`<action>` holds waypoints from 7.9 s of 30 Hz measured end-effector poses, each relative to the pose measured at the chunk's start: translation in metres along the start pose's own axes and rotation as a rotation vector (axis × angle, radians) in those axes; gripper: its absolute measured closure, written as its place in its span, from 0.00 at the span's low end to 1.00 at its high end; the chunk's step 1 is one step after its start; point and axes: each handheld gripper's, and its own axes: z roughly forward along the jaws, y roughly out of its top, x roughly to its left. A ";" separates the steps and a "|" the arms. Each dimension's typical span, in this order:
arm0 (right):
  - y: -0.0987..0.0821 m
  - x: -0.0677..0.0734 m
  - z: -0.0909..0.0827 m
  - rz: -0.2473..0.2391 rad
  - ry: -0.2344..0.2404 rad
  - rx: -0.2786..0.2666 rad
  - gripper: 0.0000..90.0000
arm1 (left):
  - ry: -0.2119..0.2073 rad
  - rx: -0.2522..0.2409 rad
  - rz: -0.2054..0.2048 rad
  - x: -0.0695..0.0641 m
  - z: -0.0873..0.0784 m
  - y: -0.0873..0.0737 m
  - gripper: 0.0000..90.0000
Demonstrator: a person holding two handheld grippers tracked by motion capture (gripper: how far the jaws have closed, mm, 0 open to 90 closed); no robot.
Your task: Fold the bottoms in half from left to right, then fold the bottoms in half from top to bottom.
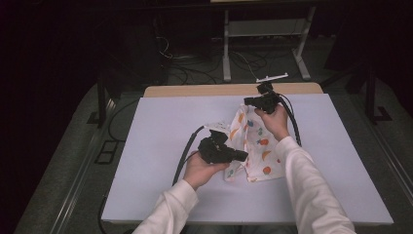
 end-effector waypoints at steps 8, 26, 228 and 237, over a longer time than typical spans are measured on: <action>-0.002 -0.012 0.001 0.022 0.005 -0.005 0.98 | -0.016 0.021 0.006 -0.002 0.023 0.004 1.00; 0.004 -0.030 -0.004 0.025 0.022 0.013 0.98 | -0.050 0.034 0.012 0.000 0.058 0.019 0.99; -0.073 -0.100 -0.060 0.131 0.012 0.016 0.00 | 0.347 -0.118 -0.179 0.147 0.052 0.013 0.00; -0.073 -0.098 -0.051 0.153 0.026 0.019 0.07 | 0.340 -0.122 -0.212 0.154 0.065 0.014 0.00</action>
